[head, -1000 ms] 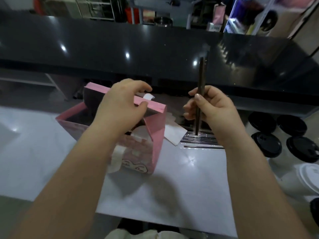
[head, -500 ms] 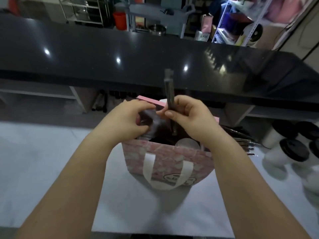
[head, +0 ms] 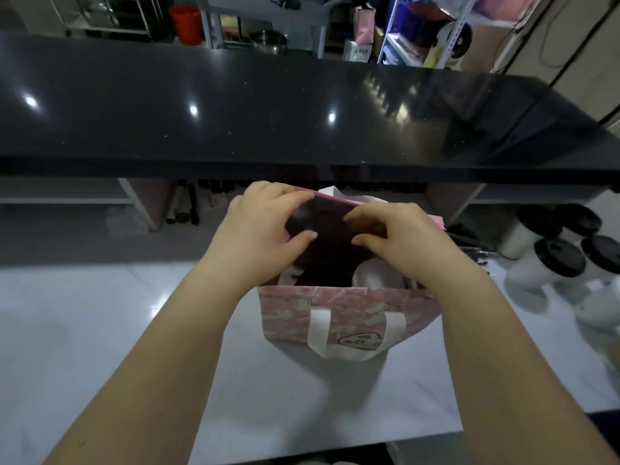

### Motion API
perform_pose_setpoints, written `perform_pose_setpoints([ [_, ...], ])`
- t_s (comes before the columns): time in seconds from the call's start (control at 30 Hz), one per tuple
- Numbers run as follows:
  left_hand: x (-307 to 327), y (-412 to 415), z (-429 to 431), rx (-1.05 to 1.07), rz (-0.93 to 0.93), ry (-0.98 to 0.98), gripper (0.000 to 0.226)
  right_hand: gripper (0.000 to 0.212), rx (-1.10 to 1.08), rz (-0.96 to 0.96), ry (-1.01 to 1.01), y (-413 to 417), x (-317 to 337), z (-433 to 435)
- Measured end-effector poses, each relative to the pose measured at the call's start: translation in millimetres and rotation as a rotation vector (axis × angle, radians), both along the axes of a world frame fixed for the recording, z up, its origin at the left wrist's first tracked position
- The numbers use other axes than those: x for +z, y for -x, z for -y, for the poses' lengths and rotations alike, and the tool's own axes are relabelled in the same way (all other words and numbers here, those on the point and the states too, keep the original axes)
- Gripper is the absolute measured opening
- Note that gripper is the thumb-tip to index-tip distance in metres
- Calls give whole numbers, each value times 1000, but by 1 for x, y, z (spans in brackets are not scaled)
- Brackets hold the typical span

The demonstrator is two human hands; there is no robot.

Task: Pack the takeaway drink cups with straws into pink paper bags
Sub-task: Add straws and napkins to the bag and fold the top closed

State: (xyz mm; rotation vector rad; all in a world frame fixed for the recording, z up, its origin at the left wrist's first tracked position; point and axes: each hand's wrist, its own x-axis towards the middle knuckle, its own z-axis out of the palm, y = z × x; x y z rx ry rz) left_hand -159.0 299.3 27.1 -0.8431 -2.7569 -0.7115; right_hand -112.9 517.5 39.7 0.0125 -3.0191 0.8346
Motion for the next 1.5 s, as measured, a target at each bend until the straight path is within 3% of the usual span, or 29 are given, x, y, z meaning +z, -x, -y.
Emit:
perform_pose_setpoints([
  [0.17,13,-10,-25,-5,-127,86,40,30,-45,-73,73,-16,18,-15],
  [0.5,16,-44,-128,-140,-106,120,35,32,-210,-138,-28,-45,19,-85],
  [0.73,4,-58,-212,-94,-125,234,32,31,-205,-116,-44,-57,4,-161],
  [0.93,-6,-67,-280,21,-98,321,33,30,-79,-107,-78,-52,-16,-222],
  [1.13,-47,-83,-335,167,93,398,33,35,7,-30,-63,-33,-62,-272],
  [1.33,-113,-62,-331,324,356,466,42,30,173,107,-15,-3,-117,-273],
  [1.5,-143,-50,-316,456,344,462,42,36,254,160,29,27,-153,-254],
])
